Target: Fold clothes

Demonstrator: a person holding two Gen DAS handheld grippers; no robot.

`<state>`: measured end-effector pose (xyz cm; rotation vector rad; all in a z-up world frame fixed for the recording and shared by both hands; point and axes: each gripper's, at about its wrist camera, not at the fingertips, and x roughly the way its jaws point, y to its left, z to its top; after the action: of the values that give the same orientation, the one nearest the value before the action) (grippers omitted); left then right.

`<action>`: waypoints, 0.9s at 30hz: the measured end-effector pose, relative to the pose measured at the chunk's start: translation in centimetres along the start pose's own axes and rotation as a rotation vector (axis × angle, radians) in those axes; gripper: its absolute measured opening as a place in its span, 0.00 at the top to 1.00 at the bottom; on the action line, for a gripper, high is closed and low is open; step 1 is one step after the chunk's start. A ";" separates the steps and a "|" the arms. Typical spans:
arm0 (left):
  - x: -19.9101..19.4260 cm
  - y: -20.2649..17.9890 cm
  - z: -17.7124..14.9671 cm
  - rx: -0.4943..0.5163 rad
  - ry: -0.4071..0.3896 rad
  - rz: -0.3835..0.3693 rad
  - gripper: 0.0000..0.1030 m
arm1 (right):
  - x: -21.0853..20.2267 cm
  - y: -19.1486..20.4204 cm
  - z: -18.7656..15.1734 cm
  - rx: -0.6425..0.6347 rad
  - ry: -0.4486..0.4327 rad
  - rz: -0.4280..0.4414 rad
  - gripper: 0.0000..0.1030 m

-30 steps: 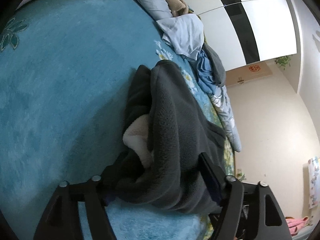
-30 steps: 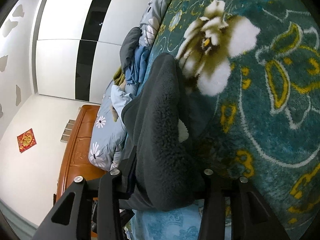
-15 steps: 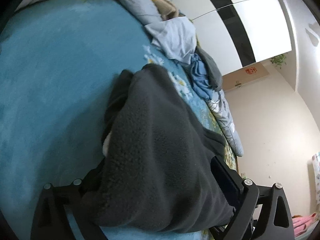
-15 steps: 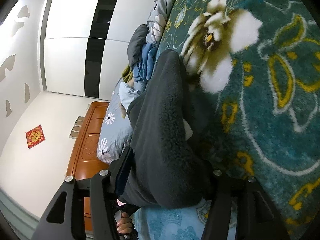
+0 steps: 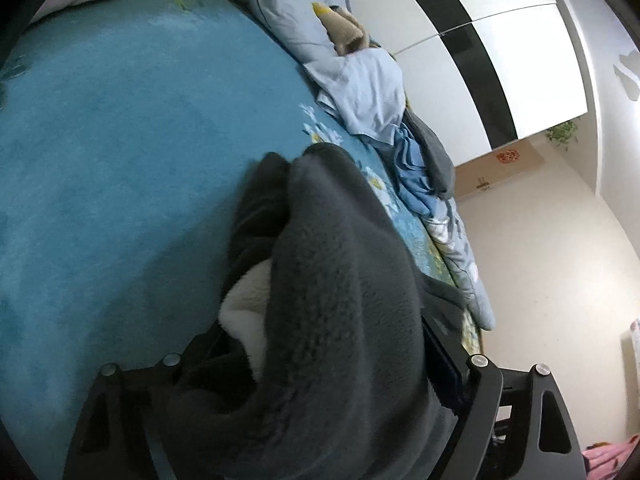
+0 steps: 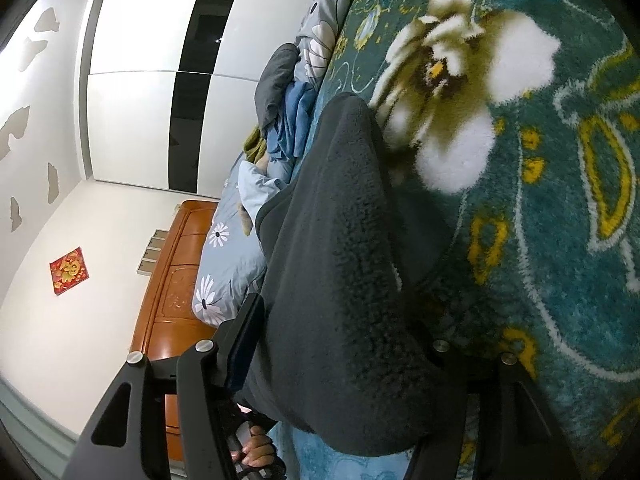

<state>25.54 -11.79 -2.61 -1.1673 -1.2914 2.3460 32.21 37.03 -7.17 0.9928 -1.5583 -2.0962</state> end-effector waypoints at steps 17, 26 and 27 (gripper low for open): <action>1.0 -0.8 0.4 0.000 -0.035 0.064 0.45 | -0.5 1.0 0.0 0.035 -0.038 -0.034 0.57; -1.9 -4.4 3.3 0.087 -0.010 -0.063 0.52 | -1.5 8.0 -0.1 -0.098 -0.051 -0.046 0.65; -2.3 -4.7 4.2 0.086 -0.004 -0.089 0.52 | -1.4 9.3 0.0 -0.120 -0.050 -0.045 0.65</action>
<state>23.16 -12.80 3.60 -1.0577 -1.2046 2.3164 31.94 34.80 1.92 0.9490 -1.4270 -2.2322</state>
